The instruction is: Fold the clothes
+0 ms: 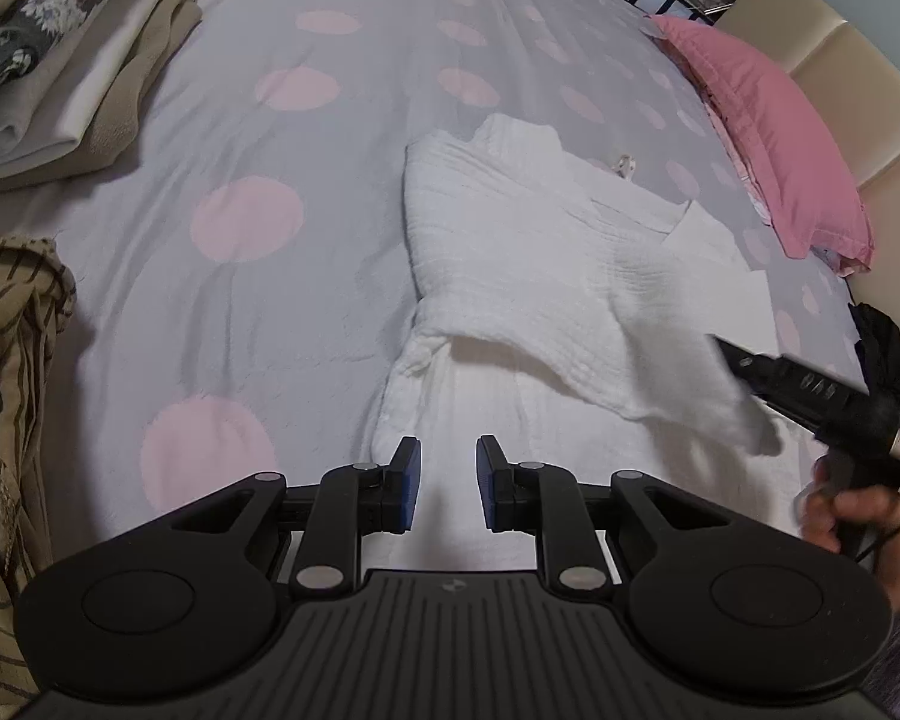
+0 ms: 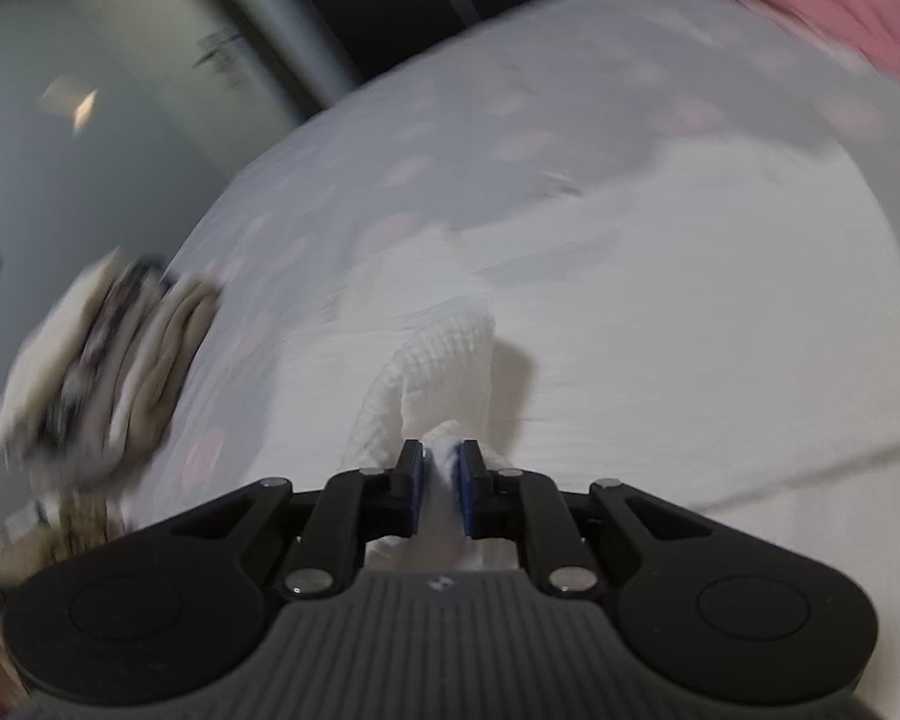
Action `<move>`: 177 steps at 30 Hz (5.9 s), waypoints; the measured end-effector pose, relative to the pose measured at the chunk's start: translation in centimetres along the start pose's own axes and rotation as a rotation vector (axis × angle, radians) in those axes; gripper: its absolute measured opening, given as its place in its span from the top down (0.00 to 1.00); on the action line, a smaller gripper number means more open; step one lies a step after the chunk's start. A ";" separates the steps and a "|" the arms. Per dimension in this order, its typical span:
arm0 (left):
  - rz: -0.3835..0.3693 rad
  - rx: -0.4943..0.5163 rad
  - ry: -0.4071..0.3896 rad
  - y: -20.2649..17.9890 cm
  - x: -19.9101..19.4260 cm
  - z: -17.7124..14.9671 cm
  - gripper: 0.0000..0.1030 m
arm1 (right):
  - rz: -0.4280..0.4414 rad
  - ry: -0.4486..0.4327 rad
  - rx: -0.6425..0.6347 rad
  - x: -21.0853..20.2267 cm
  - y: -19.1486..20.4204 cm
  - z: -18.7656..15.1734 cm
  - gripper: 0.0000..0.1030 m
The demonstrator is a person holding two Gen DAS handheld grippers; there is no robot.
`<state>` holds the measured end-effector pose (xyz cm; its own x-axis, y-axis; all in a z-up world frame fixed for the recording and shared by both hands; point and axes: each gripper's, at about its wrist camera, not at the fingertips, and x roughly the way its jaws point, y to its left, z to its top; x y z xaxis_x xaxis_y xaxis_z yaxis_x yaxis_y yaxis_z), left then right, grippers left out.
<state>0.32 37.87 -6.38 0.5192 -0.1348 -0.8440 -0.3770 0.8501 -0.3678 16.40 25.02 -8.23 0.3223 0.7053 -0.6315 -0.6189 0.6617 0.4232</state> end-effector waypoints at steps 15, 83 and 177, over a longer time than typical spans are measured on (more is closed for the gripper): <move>0.008 -0.030 0.010 1.6 0.5 0.6 0.83 | 0.074 -0.007 -0.189 0.7 5.7 -1.5 0.58; 0.140 0.462 -0.072 -2.5 7.2 1.1 0.63 | -0.152 -0.061 -0.034 -4.7 -4.2 9.9 0.98; 0.072 0.083 -0.018 3.5 4.0 3.3 0.63 | -0.281 0.347 -0.032 -7.3 -17.4 2.3 0.51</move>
<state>3.62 42.02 -9.81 0.5074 -0.0635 -0.8594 -0.3489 0.8967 -0.2723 26.45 8.94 -9.50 0.2251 0.3685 -0.9020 -0.5651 0.8035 0.1872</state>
